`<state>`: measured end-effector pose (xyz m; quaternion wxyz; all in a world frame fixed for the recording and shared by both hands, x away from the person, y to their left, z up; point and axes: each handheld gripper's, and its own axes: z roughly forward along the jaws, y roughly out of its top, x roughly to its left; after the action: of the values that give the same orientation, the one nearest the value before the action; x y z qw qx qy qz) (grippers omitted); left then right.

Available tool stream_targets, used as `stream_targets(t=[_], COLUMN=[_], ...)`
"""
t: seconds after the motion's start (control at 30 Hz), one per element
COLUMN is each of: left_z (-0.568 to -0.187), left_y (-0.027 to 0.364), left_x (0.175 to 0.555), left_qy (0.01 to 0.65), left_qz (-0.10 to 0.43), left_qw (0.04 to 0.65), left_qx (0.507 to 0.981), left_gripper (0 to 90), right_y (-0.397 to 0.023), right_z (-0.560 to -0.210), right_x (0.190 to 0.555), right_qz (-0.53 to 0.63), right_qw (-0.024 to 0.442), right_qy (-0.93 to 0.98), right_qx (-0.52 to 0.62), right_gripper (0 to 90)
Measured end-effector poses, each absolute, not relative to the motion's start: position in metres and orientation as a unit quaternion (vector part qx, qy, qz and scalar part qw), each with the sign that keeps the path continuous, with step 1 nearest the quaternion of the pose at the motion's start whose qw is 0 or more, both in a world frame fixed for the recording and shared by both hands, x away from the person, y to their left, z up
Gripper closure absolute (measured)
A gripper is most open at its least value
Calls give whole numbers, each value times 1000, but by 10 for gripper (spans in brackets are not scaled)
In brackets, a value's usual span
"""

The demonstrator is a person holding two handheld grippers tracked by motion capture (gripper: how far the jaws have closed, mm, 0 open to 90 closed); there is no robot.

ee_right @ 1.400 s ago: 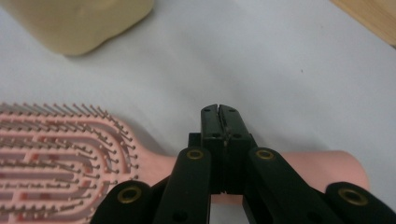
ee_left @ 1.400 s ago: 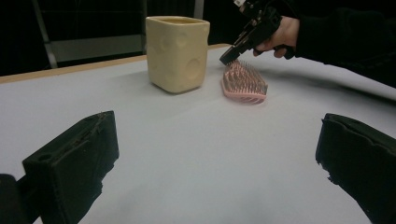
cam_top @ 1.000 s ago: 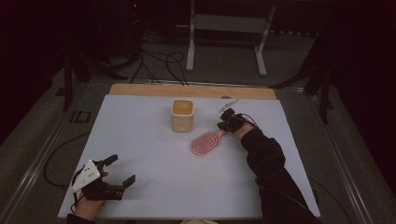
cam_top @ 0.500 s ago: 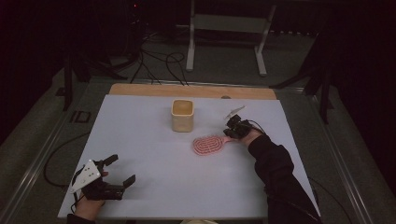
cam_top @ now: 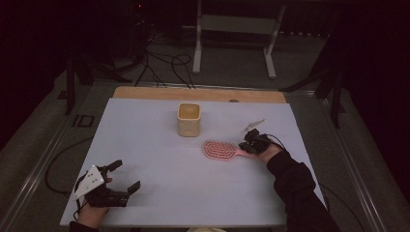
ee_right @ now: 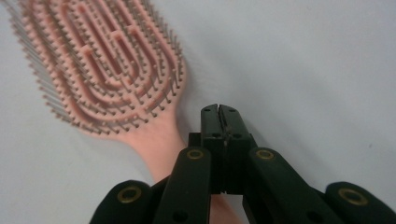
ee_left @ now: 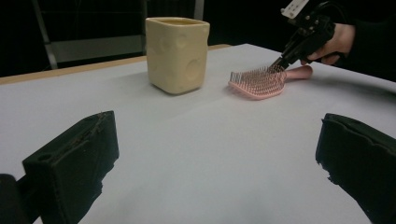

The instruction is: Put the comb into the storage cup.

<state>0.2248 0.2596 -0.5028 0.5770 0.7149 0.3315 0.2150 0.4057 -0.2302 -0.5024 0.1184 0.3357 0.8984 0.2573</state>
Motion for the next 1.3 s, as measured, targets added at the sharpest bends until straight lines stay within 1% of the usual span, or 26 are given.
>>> stream_targets(t=[0.63,0.9,1.1,1.3], left_z=[-502,-502,-501,-502], left_y=[258,257,257,257], left_x=[224,224,224,224], left_qy=[327,326,326,326], left_qz=[215,216,218,217], left_qw=[577,577,577,576], left_qx=[717,717,717,718], left_gripper=[1,1,1,1], right_y=[-235,-238,-240,-240], right_z=[-501,-499,-500,-500], right_x=[363,356,352,350], right_qz=[271,279,284,284], right_qw=[110,115,104,109], right_qy=[899,893,892,889], right_qx=[326,334,337,342], right_gripper=[900,900,900,900])
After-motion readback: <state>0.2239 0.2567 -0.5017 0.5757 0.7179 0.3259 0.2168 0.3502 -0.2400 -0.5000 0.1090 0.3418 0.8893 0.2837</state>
